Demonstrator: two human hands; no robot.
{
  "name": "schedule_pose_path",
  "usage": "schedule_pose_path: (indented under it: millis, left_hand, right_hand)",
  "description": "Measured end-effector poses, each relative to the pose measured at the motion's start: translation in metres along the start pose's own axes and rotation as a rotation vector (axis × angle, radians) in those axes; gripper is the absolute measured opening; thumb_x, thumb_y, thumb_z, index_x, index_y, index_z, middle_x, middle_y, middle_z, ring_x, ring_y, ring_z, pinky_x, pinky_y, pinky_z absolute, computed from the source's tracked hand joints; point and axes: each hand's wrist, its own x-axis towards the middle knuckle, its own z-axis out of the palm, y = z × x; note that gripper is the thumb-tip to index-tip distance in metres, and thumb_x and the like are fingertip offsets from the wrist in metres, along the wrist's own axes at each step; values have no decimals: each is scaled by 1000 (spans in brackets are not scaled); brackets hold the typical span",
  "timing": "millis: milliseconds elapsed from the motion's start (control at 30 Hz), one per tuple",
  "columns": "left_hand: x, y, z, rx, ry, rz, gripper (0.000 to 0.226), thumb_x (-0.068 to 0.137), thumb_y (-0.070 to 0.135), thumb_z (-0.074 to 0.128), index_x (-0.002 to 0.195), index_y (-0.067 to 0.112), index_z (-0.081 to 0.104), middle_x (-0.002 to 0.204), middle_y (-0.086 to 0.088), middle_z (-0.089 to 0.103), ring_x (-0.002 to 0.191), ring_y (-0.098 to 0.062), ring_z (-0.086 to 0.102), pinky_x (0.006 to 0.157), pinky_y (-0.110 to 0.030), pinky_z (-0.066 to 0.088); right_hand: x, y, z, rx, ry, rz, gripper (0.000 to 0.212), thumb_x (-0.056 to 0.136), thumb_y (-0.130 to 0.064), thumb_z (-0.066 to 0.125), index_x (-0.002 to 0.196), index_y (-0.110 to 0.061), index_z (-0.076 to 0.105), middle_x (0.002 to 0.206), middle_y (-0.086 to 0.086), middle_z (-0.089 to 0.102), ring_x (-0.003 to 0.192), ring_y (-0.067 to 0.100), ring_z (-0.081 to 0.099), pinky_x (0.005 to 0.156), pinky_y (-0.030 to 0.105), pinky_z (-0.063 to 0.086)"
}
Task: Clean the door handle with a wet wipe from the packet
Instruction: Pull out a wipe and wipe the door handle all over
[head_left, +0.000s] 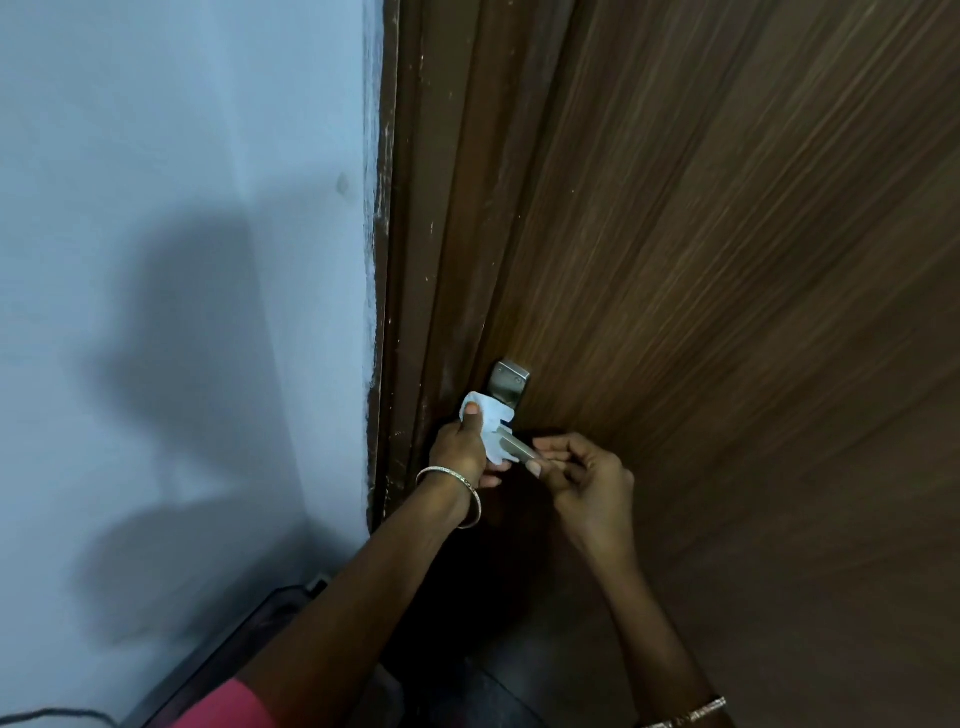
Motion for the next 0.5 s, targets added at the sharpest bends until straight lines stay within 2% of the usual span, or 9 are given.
schedule_pose_path:
  millis: [167, 267, 333, 400, 433, 500]
  left_hand:
    - [6, 5, -4, -134, 56, -100, 39, 101, 44, 40, 100, 10, 61, 66, -9, 62, 29, -11, 56, 30, -19, 46]
    - [6, 0, -10, -194, 65, -87, 30, 99, 38, 50, 98, 11, 64, 71, -8, 64, 48, -15, 59, 35, -19, 49]
    - [1, -4, -13, -186, 107, -23, 25, 97, 33, 56, 96, 10, 65, 84, -13, 67, 61, -21, 62, 47, -25, 57]
    - [-6, -9, -13, 93, 257, 167, 31, 96, 32, 56, 100, 4, 70, 98, -18, 72, 78, -31, 69, 71, -38, 60]
    - [-12, -11, -11, 289, 343, 289, 33, 97, 32, 53, 105, 4, 70, 102, -19, 73, 87, -34, 69, 78, -38, 56]
    - [-29, -12, -3, 540, 440, 458, 31, 97, 29, 50, 115, 8, 63, 103, -19, 72, 93, -38, 68, 77, -37, 51]
  right_hand:
    - [0, 2, 1, 2, 12, -9, 20, 81, -1, 77, 95, -15, 76, 88, -8, 77, 82, -1, 72, 75, 11, 54]
    - [-1, 3, 1, 5, 13, -9, 20, 81, -2, 76, 96, -16, 75, 89, -8, 76, 83, -1, 72, 76, 11, 54]
    - [-2, 3, 1, 15, 11, -2, 20, 81, -3, 77, 97, -16, 75, 89, -8, 76, 83, -2, 72, 75, 10, 54]
    - [-3, 3, 1, 18, 15, -1, 21, 81, -4, 77, 98, -16, 75, 90, -7, 76, 84, -2, 72, 75, 10, 54]
    - [-4, 3, 1, 18, 18, 1, 21, 82, -4, 77, 99, -16, 75, 90, -7, 76, 84, -2, 72, 76, 10, 54]
    - [-5, 3, 1, 22, 26, 5, 20, 82, -4, 76, 98, -15, 75, 89, -8, 76, 84, -2, 72, 76, 10, 54]
